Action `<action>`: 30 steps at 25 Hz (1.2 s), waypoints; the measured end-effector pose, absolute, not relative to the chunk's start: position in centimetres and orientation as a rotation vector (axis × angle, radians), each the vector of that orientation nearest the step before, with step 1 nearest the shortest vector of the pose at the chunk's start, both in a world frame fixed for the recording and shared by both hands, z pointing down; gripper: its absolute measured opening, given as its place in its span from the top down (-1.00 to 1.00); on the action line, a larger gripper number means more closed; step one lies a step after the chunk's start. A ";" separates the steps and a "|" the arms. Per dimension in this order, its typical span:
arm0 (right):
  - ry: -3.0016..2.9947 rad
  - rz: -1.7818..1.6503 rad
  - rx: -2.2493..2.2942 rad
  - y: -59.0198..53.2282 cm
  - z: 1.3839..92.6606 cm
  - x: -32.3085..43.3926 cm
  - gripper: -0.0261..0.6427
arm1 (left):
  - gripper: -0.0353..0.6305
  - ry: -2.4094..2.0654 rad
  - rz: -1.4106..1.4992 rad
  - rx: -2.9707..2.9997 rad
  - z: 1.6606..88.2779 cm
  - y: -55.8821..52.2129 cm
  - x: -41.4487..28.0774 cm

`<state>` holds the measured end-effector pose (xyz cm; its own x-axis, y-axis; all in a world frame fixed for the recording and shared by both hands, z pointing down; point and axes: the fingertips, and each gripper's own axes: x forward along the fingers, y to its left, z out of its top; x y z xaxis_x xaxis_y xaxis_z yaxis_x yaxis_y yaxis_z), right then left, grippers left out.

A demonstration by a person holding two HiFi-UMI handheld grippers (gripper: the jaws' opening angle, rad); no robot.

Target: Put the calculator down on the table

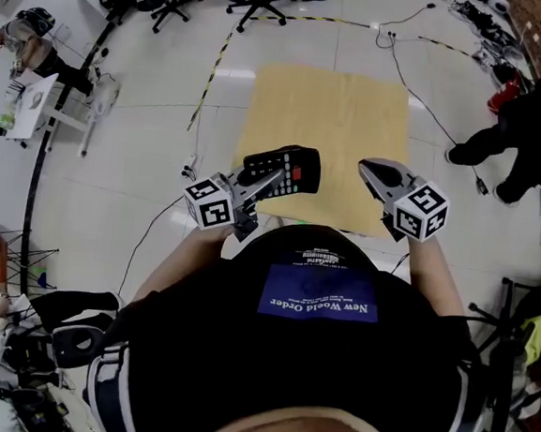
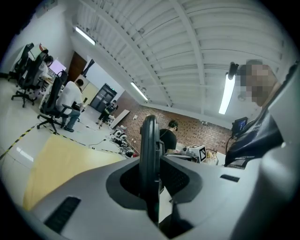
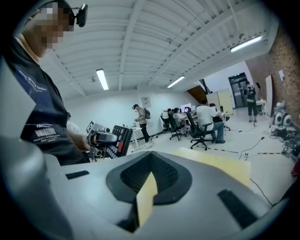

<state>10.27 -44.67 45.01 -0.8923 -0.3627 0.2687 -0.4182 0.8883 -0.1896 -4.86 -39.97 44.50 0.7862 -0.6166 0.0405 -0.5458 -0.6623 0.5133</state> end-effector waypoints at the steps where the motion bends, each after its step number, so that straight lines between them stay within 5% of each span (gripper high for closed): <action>1: -2.818 0.355 0.615 -45.4 44.9 9.7 0.96 | 0.63 -0.840 -0.190 2.477 44.5 -41.0 -5.3; 14: -2.667 0.481 0.869 -50.7 46.2 1.6 0.96 | 0.63 -0.604 -0.131 2.436 50.3 -50.5 -14.5; 30: -2.702 0.583 0.726 -56.5 52.0 7.1 0.96 | 0.63 -0.711 0.097 2.196 60.4 -57.5 -7.4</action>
